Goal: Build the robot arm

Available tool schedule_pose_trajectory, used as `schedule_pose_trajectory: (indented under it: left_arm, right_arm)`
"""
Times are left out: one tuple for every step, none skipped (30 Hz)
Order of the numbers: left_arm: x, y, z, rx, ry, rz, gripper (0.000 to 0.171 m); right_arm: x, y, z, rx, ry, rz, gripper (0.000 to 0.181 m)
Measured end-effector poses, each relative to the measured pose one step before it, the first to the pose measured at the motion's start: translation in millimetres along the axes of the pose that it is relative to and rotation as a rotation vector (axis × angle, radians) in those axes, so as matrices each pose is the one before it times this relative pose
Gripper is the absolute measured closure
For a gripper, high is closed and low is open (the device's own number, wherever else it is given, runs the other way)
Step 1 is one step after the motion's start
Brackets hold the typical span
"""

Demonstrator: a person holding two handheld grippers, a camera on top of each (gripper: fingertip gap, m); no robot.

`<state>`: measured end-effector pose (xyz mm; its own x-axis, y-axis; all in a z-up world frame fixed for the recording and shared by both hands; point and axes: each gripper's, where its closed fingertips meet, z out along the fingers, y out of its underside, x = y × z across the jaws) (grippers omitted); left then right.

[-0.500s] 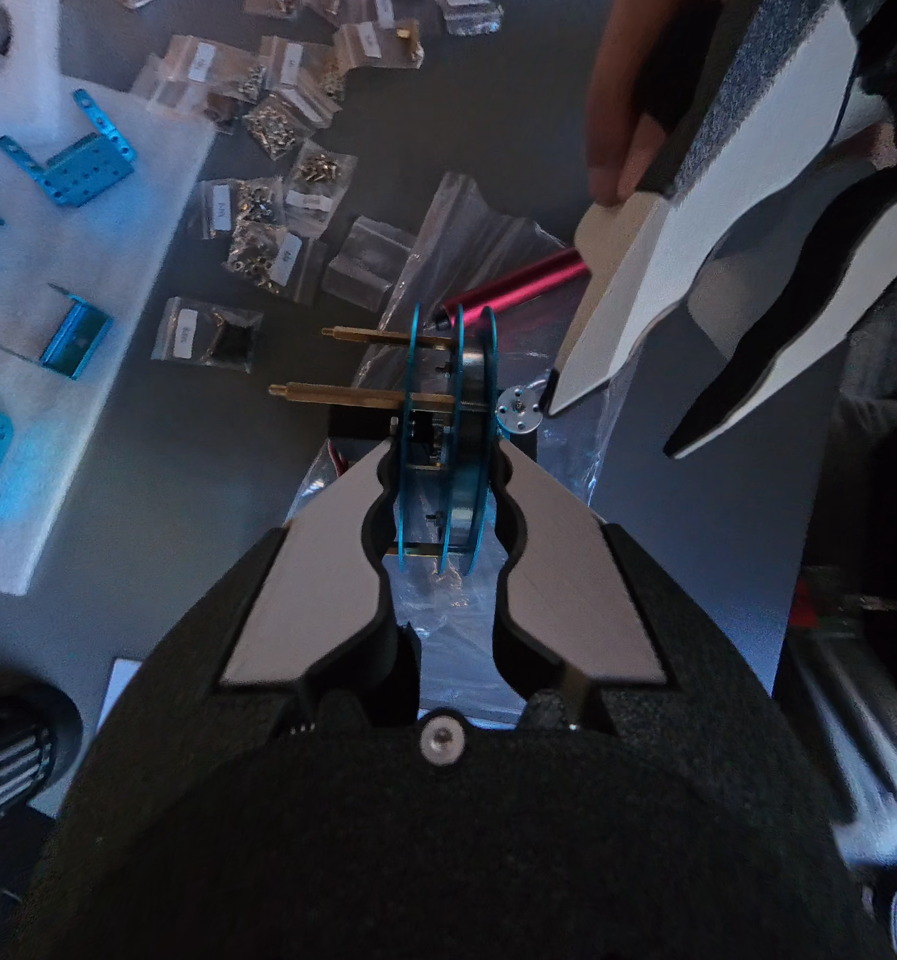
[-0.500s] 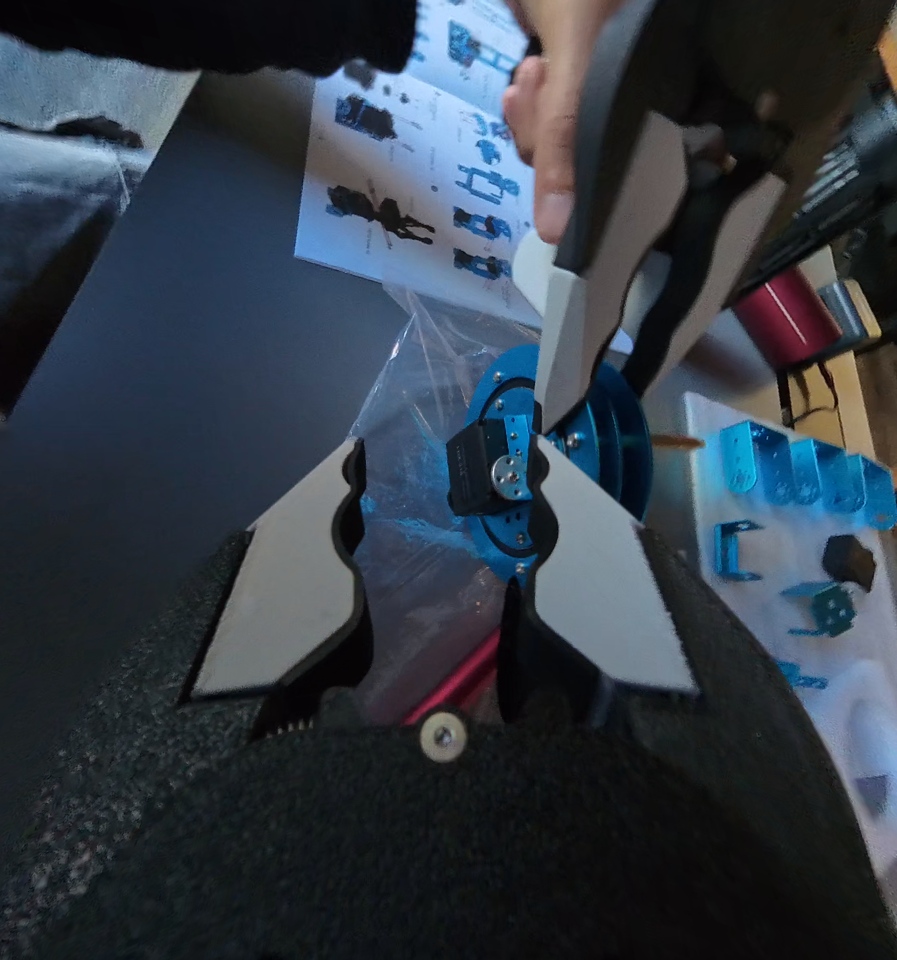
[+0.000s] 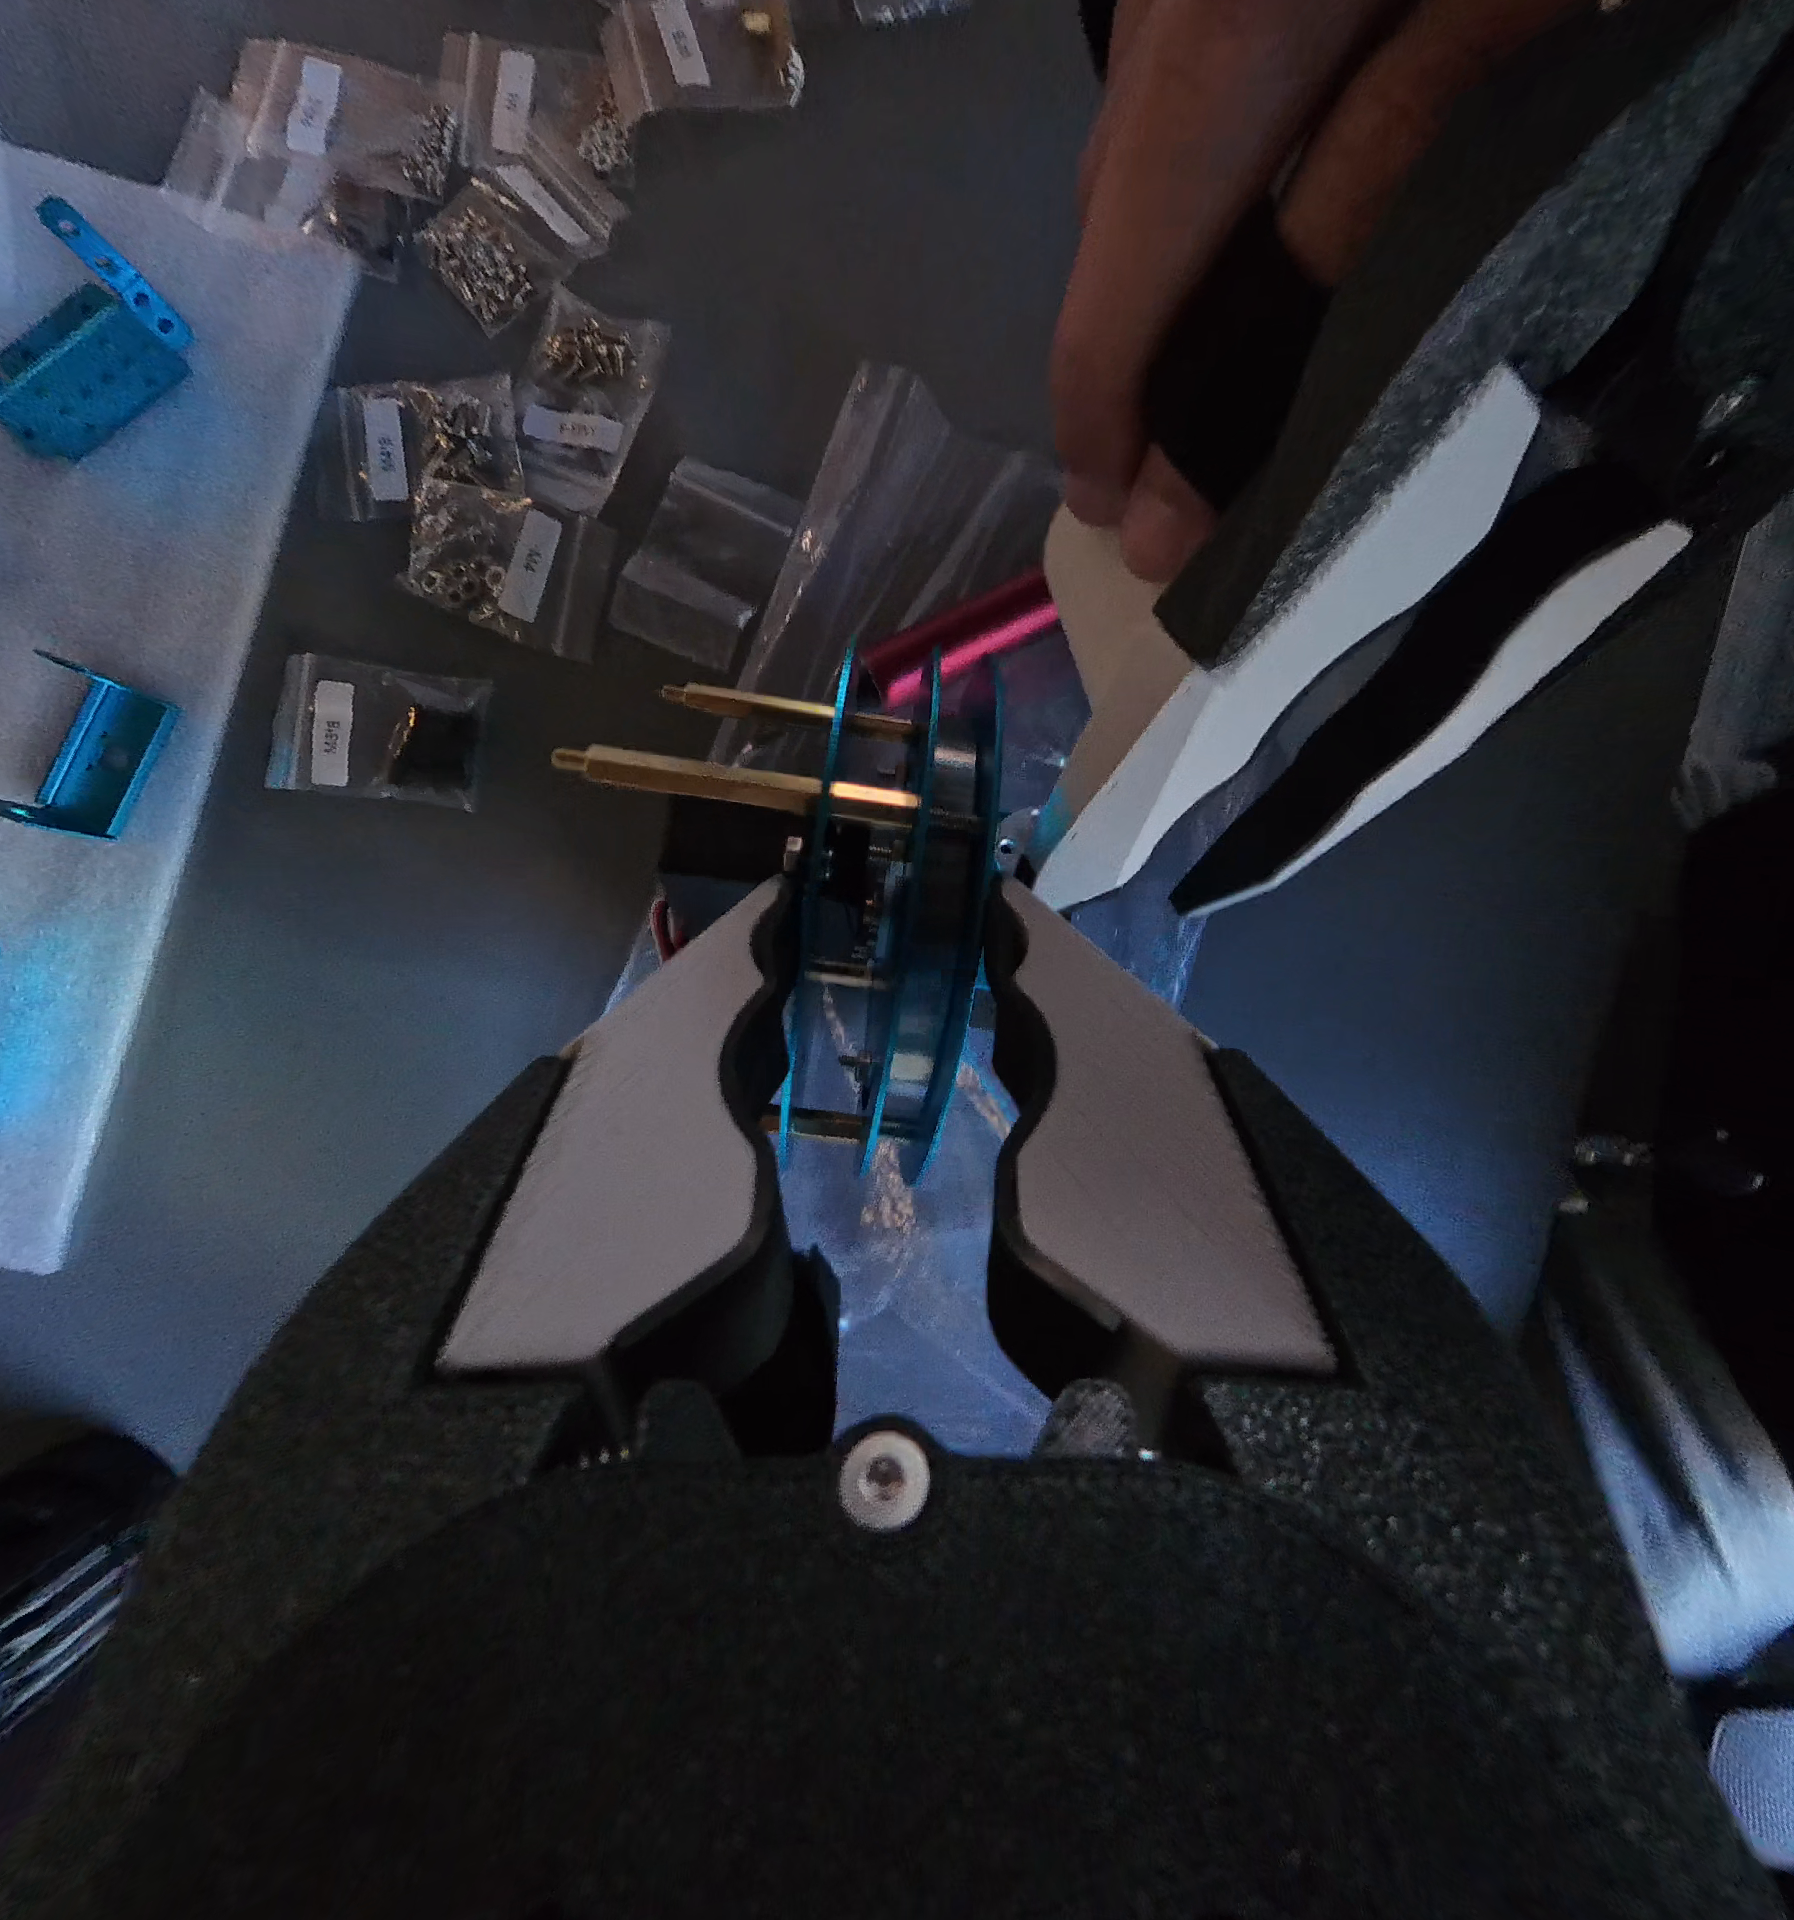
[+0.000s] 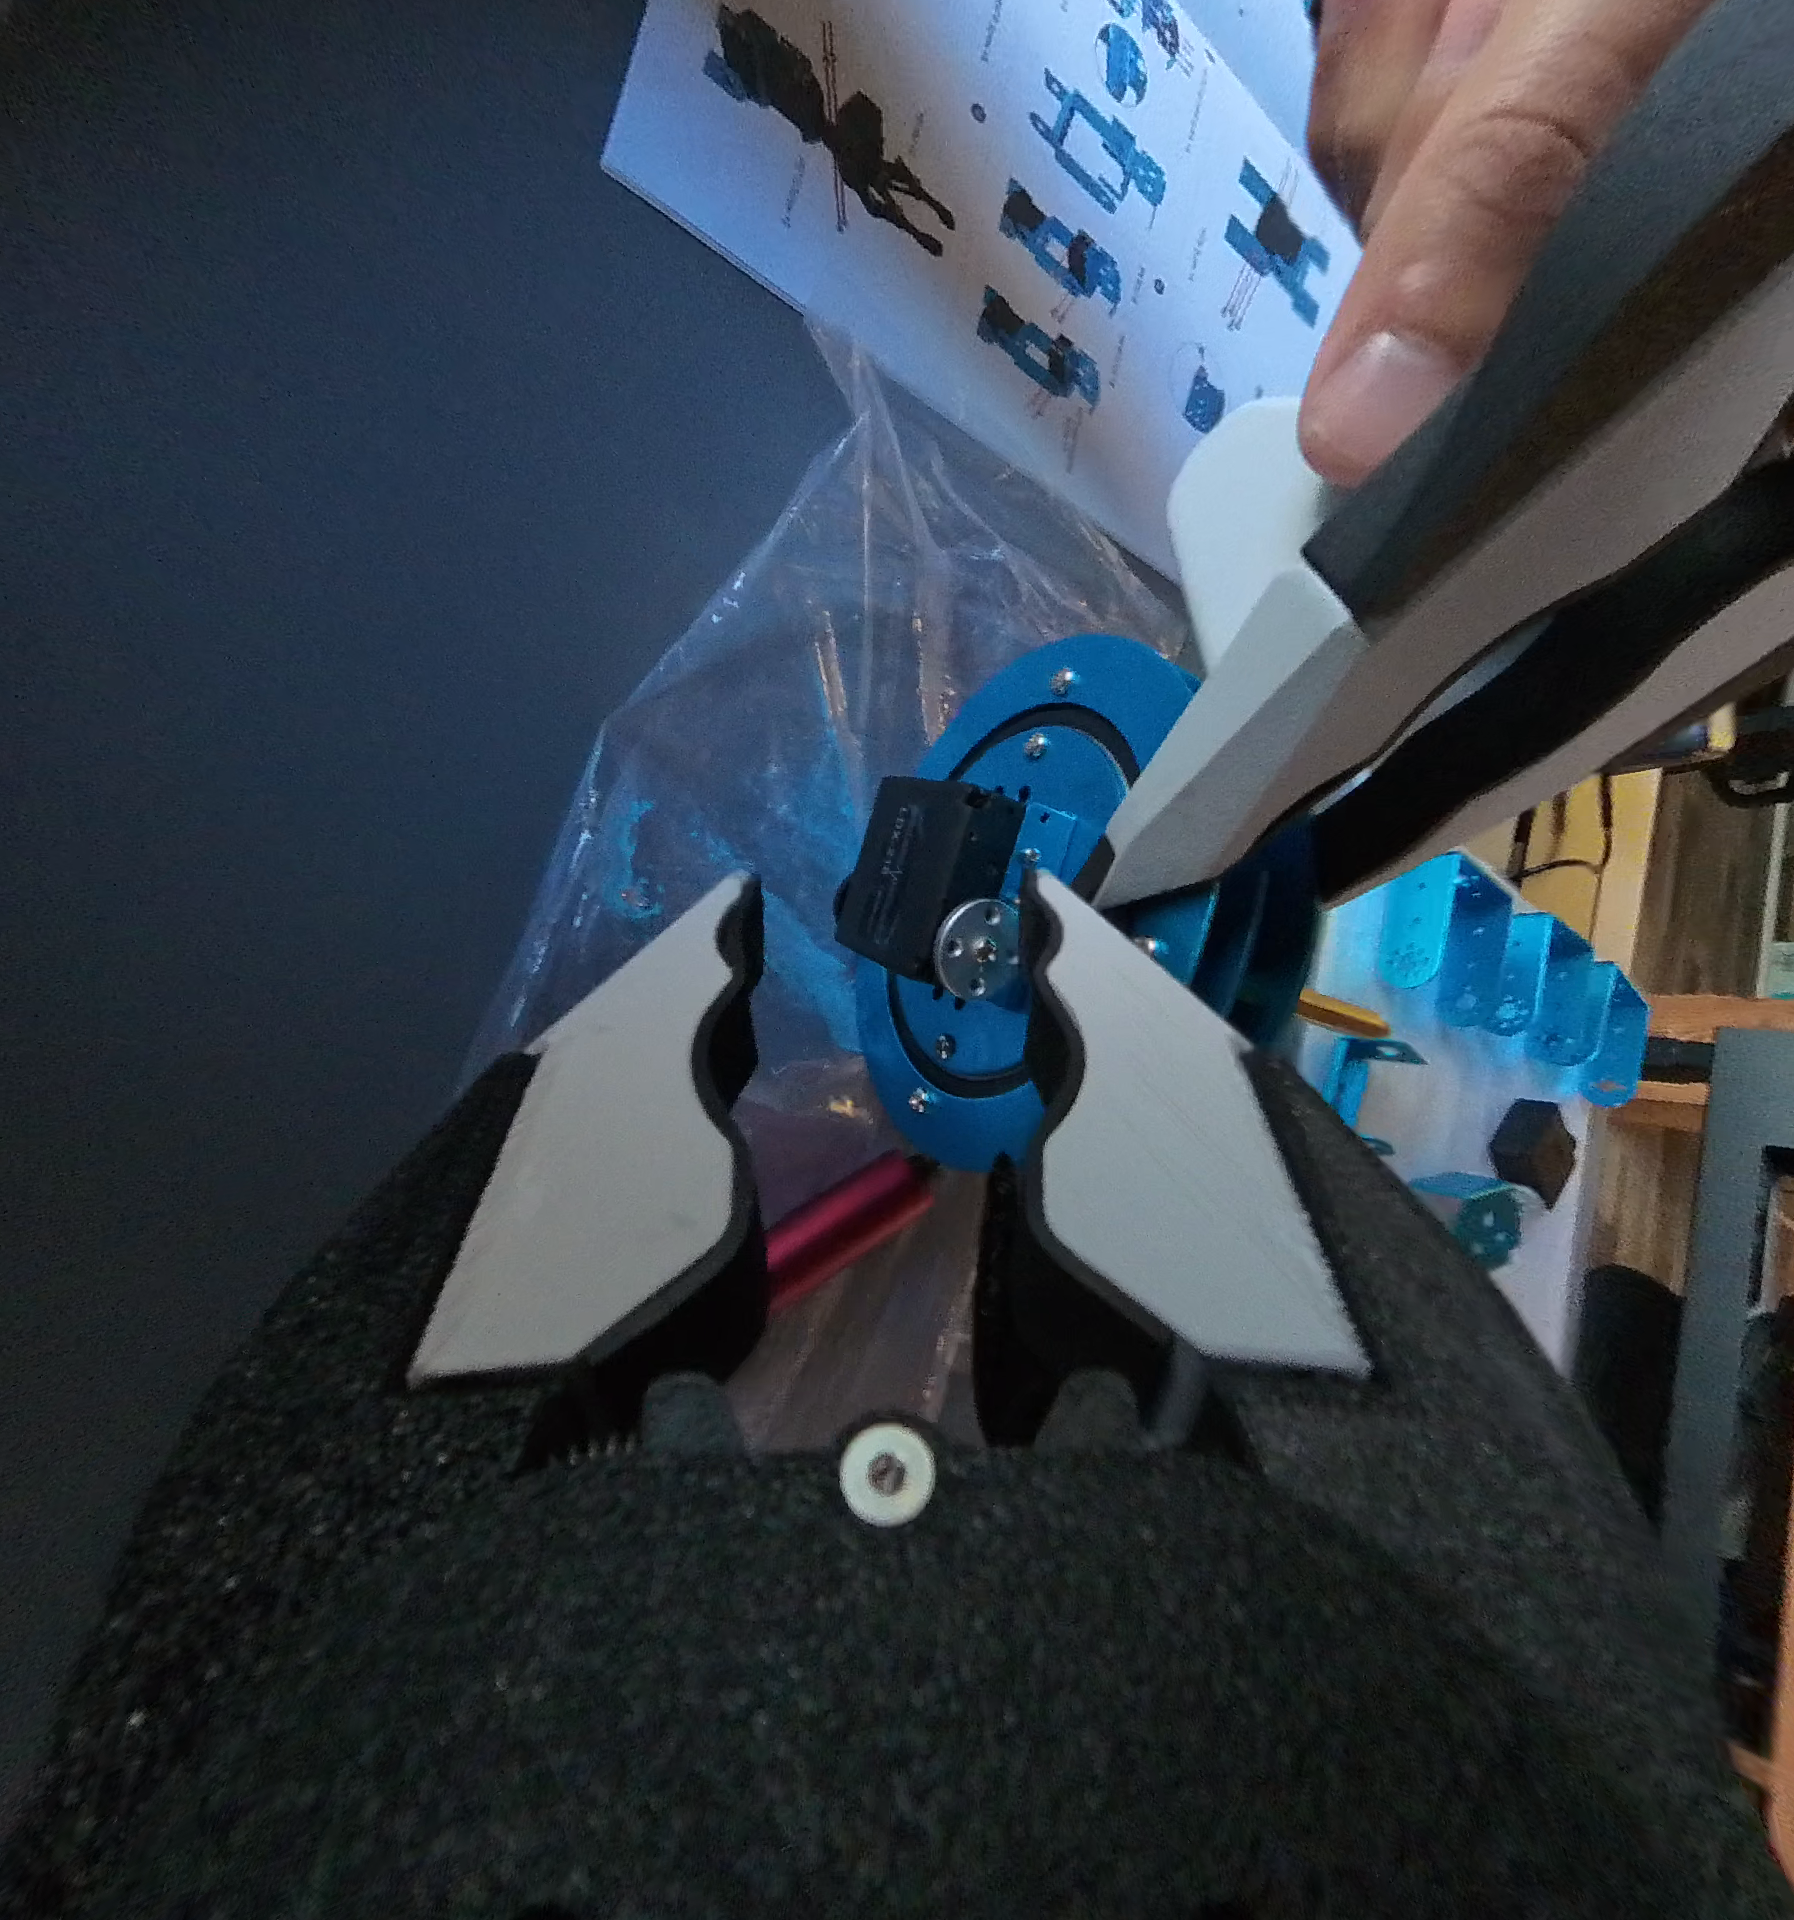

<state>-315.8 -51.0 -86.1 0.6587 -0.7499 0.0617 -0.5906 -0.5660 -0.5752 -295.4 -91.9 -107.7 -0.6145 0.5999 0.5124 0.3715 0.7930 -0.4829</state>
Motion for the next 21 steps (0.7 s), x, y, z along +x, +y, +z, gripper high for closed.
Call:
schedule_pose_trajectory:
  left_arm:
    - [0.36,-2.11,1.19,0.02895,-0.0045,-0.0163,0.136]
    - [0.54,-1.47,0.94,0.03473,-0.0024,-0.0082,0.136]
    - [0.53,-0.53,0.51,0.03692,0.0032,-0.0049,0.136]
    - [0.37,0.69,0.21,0.0347,0.0092,0.0011,0.136]
    - [0.21,2.26,0.03,0.0273,0.0147,0.009,0.136]
    - [0.3,1.45,-0.37,0.02906,0.0177,0.0158,0.136]
    - [0.11,0.83,-0.22,0.03079,0.0136,0.0147,0.137]
    - [0.05,0.49,-0.28,0.02716,0.0113,0.0034,0.137]
    - [0.24,0.6,-0.8,0.02168,0.0082,-0.0021,0.137]
    - [0.09,1.11,-1.03,0.01647,0.0038,0.0051,0.137]
    - [0.12,1.27,-1.06,0.01299,0.0021,0.0061,0.137]
    - [0.04,0.78,-0.93,0.01568,0.001,0.0097,0.137]
    - [-0.01,0.61,-0.93,0.0195,-0.0003,0.0088,0.137]
    - [0.28,1.39,-1.35,0.01335,-0.0004,0.0056,0.138]
    - [0.59,2.53,-2.19,0.00093,-0.001,0.0154,0.138]
    - [0.45,3.38,-2.54,-0.00706,-0.0047,0.0188,0.139]
    - [0.39,3.32,-2.52,-0.00424,-0.0062,0.0118,0.139]
    - [0.25,3.08,-2.38,0.00364,-0.0047,0.0067,0.139]
    - [0.27,2.5,-2.14,0.01166,-0.0025,0.0052,0.139]
    - [-0.02,1.7,-1.7,0.01475,-0.0012,-0.0013,0.139]
    - [-0.12,0.76,-0.95,0.01481,-0.0018,-0.0069,0.139]
  right_arm:
    - [0.68,2.68,0.35,-0.002,-0.0011,0.022,0.134]
    - [1.89,4.01,0.74,-0.0084,0.0032,0.0235,0.135]
    - [0.17,1.77,0.04,0.0043,-0.0058,0.0184,0.134]
    - [0.47,0.34,-0.82,0.0101,-0.005,0.0167,0.135]
    - [0.01,0.23,-0.62,0.0071,-0.0094,0.0168,0.135]
    - [0.73,0.96,-0.17,-0.0039,-0.0047,0.0119,0.134]
    - [0.43,0.66,0.06,-0.0033,-0.0031,0.0043,0.134]
    - [0.34,-0.37,0.11,0.0006,-0.0018,0.0043,0.135]
    - [-0.44,-0.67,0.2,0.0032,-0.0037,0.0042,0.135]
    - [-0.66,-0.2,0.13,-0.0007,-0.0027,0.0027,0.134]
    - [-0.16,1.26,-0.93,-0.0093,0.0023,-0.0036,0.133]
    - [0.01,0.73,-2.36,-0.0037,0.0065,-0.0041,0.133]
    - [0.32,-0.09,-3.44,0.0033,0.0076,0.0022,0.133]
    - [-0.18,0.23,-4.09,0.006,0.0019,0.0106,0.132]
    - [-0.24,0.63,-4.38,0.0092,0.0002,0.0192,0.132]
    - [-1.81,2.16,-3.77,0.0059,-0.0101,0.0274,0.132]
    - [-3.52,6.57,-2.42,-0.0116,-0.0229,0.0373,0.135]
    - [-6.13,10.74,-0.83,-0.0265,-0.0408,0.0469,0.137]
    - [-3.34,9.82,0.87,-0.0095,-0.0226,0.0507,0.14]
    - [0.39,7.4,3.06,0.0086,-0.0055,0.0498,0.144]
    - [0.11,8.46,4.73,0.0011,-0.0174,0.0446,0.148]
